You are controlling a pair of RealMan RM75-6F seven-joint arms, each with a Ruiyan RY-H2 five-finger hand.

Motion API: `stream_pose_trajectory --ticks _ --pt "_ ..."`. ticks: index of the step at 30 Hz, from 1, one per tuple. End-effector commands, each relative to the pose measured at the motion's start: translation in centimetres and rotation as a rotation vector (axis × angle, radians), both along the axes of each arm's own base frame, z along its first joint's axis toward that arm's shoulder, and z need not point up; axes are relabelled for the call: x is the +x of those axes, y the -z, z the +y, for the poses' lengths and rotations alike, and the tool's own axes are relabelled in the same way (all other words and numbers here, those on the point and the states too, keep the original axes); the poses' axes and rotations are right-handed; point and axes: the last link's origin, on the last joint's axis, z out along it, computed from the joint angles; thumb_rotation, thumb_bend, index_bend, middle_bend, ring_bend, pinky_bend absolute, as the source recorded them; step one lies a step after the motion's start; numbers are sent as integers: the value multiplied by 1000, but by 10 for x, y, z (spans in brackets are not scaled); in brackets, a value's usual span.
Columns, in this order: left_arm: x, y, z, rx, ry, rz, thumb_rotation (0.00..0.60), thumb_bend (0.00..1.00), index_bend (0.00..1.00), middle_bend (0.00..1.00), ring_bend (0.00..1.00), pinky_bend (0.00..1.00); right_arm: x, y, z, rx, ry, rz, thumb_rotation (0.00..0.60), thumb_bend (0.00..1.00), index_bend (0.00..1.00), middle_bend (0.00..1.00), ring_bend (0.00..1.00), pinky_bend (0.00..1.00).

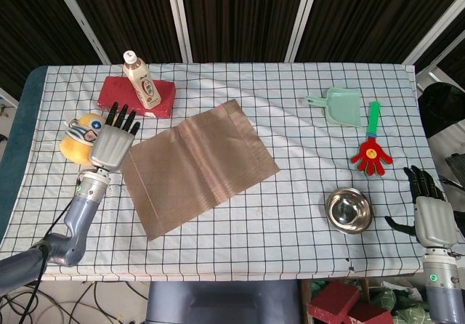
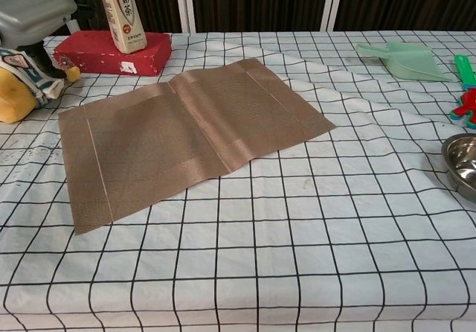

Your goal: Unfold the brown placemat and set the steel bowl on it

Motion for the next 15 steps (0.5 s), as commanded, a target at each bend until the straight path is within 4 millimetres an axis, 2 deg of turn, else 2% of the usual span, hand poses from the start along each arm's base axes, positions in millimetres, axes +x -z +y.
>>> stream_pose_trajectory --ticks 1,7,9,15 --pt "-1 -12 -14 1 -3 -121 600 23 188 91 33 30 0 0 0 1 -3 0 600 67 83 19 14 182" --pt "-1 -32 -55 -7 36 -321 600 23 184 94 33 30 4 -1 0 -7 -27 10 600 67 85 19 15 182" --pt "-7 -42 -77 1 32 -379 600 23 173 92 33 30 7 -3 1 -26 -39 4 600 66 87 20 15 183" --pt "-22 -58 -112 32 -29 -466 600 24 140 77 33 30 13 -6 1 -48 -55 -3 600 56 88 21 15 182"
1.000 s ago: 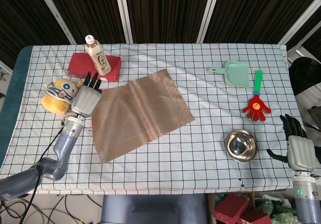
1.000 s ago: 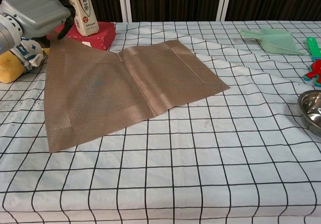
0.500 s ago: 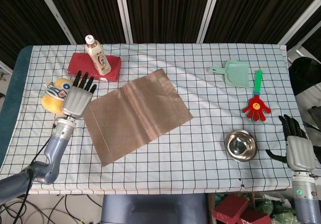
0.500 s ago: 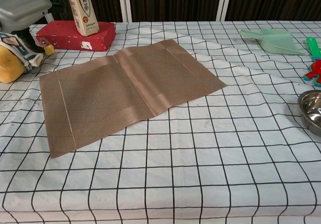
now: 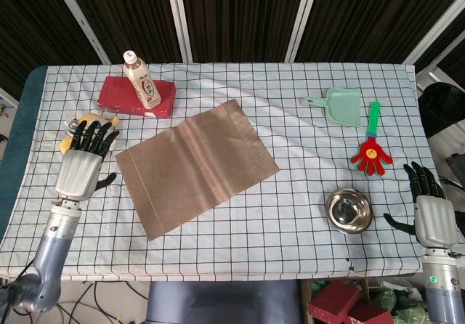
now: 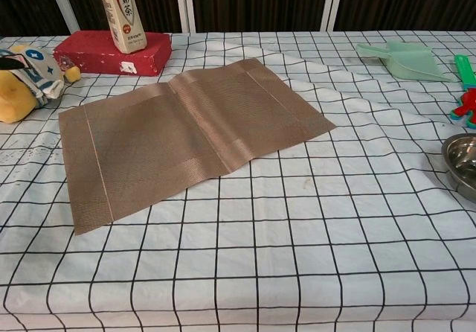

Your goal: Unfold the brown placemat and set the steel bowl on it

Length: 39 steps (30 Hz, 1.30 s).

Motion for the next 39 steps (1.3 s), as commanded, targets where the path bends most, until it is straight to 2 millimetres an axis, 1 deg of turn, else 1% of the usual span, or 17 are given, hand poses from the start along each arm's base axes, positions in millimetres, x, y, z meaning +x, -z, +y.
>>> stream_pose_trajectory --ticks 1,6,9,11,12,14,16,18,20,24,29,32,39 --pt "-13 -12 -27 5 -35 -59 600 24 133 73 33 30 1 -1 -1 -6 -4 3 600 46 88 21 15 182" --pt "-29 -21 -57 50 -33 -108 600 23 101 48 17 21 8 -4 -6 -20 -32 24 600 23 88 21 15 182" --pt "-38 -23 -68 76 -36 -122 600 23 89 38 2 11 15 -5 -15 -21 -69 71 600 23 88 21 15 182" --pt "-42 -22 -70 84 -41 -122 600 23 83 35 2 11 23 -5 -24 -14 -100 100 600 23 88 21 15 182" --pt "-44 -22 -70 88 -44 -121 600 23 82 34 2 11 28 -5 -29 -8 -117 108 600 23 88 21 15 182" --pt "-45 -21 -68 85 -53 -135 600 23 80 33 2 11 46 -4 -45 17 -178 150 600 23 88 21 15 182" --pt "-46 -21 -67 90 -50 -140 600 23 76 32 2 11 61 -2 -58 34 -228 193 600 18 88 21 18 182" --pt "-46 -22 -65 97 -46 -145 600 23 74 32 2 11 79 2 -71 58 -288 252 600 6 88 26 21 182" --pt "-47 -23 -64 99 -49 -151 600 24 73 31 3 11 93 7 -83 84 -336 308 600 1 95 36 29 183" --pt "-49 -23 -61 100 -51 -151 600 23 72 29 3 11 116 23 -105 138 -407 409 600 0 115 56 52 191" --pt "-50 -23 -59 103 -43 -154 600 23 67 27 2 11 133 50 -122 198 -449 459 600 0 124 56 52 193" --pt "-50 -21 -58 98 -44 -165 600 23 66 27 3 11 138 72 -131 232 -455 470 600 0 142 62 57 193" --pt "-53 -20 -54 88 -58 -169 600 23 66 24 2 11 145 112 -147 295 -451 462 600 0 172 77 64 200"
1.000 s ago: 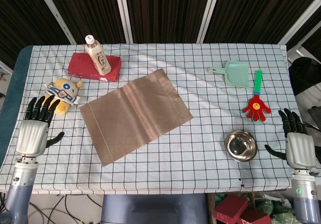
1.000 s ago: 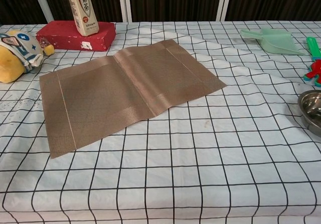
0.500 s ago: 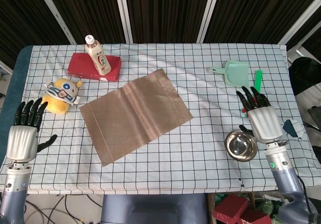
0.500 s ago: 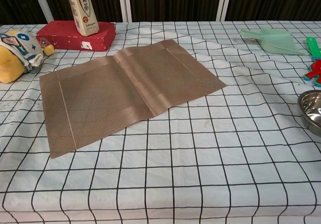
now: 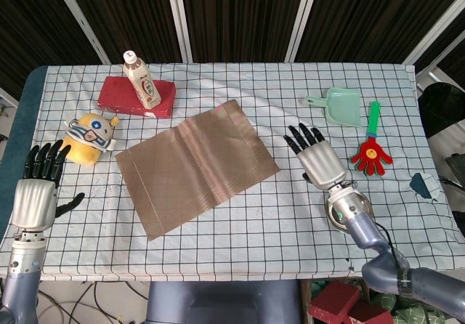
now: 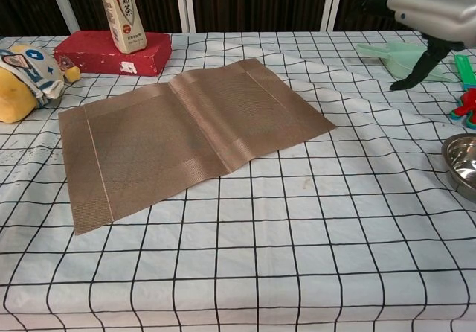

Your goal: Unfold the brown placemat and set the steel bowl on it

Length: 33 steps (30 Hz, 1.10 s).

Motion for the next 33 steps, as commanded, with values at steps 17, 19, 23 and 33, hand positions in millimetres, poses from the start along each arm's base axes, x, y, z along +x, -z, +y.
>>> stream_pose_trajectory --ticks 17,19,23,33 --pt "-3 1 7 -21 -28 -29 600 24 61 22 3 11 14 66 -27 121 24 -28 600 0 193 101 80 209" --pt "-3 1 7 -24 -29 -30 600 23 61 22 3 11 15 71 -29 125 24 -25 600 0 193 102 80 209" --pt "-3 2 7 -29 -28 -29 600 23 61 22 2 11 18 79 -33 138 33 -22 600 0 194 102 80 209" --pt "-4 0 10 -29 -39 -38 600 23 55 22 2 11 17 98 -44 159 64 9 600 0 193 101 80 209"
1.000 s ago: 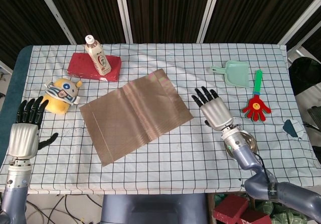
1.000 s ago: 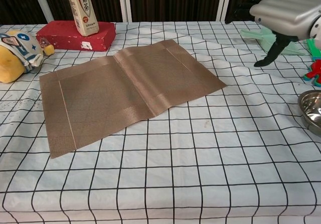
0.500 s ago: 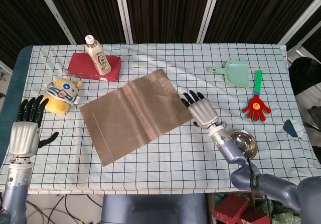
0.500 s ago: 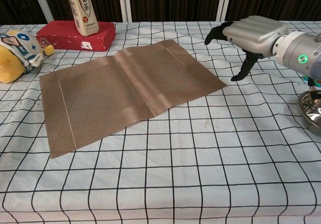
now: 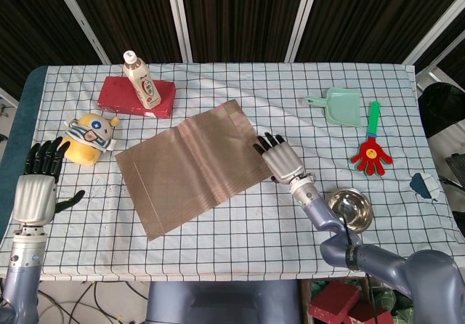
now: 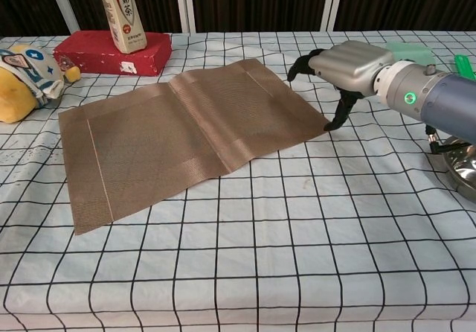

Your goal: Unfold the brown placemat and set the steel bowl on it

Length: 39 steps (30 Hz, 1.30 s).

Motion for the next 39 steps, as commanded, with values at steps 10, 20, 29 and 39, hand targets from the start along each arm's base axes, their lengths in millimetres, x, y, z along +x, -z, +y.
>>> stream_pose_trajectory --ticks 10,20,29,39 --pt "-1 5 2 -31 -12 2 600 23 53 22 2 11 -10 11 -8 14 41 17 600 0 194 102 80 209" --pt "-1 4 3 -28 -15 -11 600 23 53 22 3 11 -12 16 -10 25 49 25 600 0 194 101 80 209" --pt "-1 4 3 -34 -18 -27 600 23 53 22 3 11 -13 18 -10 41 81 -24 600 0 194 102 80 209" --pt "-1 4 4 -44 -23 -36 600 24 53 22 3 11 -15 22 -10 49 72 -70 600 74 197 102 80 209"
